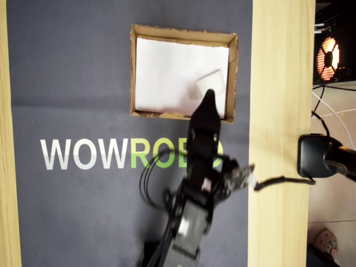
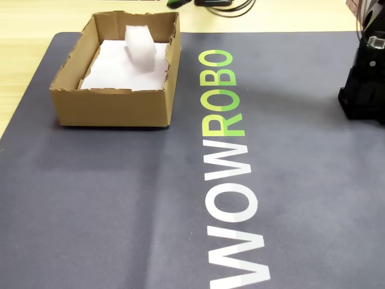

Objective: Put the block into the box.

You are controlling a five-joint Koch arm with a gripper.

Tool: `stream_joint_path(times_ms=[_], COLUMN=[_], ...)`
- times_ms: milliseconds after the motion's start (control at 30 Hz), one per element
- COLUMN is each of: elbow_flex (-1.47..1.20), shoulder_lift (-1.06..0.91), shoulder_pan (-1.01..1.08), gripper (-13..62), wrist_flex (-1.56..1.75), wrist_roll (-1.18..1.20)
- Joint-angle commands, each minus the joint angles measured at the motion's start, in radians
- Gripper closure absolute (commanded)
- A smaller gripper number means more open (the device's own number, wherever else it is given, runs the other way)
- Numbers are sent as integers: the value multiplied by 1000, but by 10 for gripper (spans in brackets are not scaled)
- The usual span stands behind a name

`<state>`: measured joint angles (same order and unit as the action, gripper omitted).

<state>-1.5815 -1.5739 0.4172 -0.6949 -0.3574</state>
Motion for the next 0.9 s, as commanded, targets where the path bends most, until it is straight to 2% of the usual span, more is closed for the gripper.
stream_joint_path(times_ms=[0, 267, 467, 700, 867], elbow_flex=[-11, -426, -638, -902, -936], shoulder_lift=[-127, -440, -640, -807, -807], shoulder_pan=[-5, -21, -21, -95, -135], gripper=[156, 156, 157, 159, 158], wrist_flex=[35, 298, 365, 577, 583], wrist_roll=[-92, -77, -14, 31, 101])
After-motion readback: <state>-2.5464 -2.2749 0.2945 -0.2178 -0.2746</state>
